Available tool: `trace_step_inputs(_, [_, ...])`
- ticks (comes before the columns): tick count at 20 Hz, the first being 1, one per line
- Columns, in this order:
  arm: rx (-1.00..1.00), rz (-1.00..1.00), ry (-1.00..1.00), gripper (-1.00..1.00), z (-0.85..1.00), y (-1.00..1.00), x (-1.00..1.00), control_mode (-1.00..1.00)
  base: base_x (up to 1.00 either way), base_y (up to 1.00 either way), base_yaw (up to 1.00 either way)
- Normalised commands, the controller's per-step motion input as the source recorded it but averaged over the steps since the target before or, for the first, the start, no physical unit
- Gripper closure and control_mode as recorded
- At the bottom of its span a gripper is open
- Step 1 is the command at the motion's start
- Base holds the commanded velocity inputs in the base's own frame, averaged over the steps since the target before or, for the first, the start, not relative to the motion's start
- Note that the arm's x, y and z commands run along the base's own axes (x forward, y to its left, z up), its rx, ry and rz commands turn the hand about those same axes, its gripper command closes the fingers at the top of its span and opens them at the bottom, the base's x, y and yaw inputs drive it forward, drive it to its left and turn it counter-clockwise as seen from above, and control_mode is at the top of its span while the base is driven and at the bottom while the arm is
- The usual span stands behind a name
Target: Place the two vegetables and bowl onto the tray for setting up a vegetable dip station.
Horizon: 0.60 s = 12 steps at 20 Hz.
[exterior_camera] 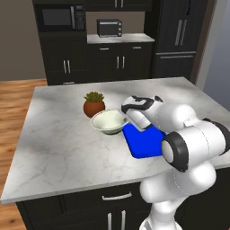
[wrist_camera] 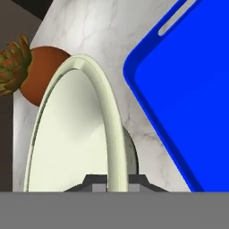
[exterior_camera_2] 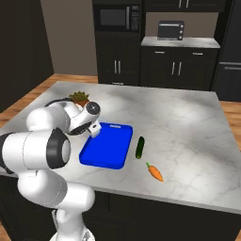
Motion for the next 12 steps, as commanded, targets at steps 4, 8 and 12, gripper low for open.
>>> trace_step_inputs(4, [0.01, 0.0, 0.0, 1.0, 0.0, -0.22, 0.0, -1.0, 0.0, 0.0, 0.0])
trace_step_inputs(8, [0.01, 0.0, 0.0, 1.0, 0.0, -0.2, 0.0, -1.0, 0.0, 0.0, 0.0])
trace_step_inputs(12, [0.06, 0.0, 0.0, 1.0, 0.01, -0.36, 0.0, -1.0, 0.0, 0.0, 0.0])
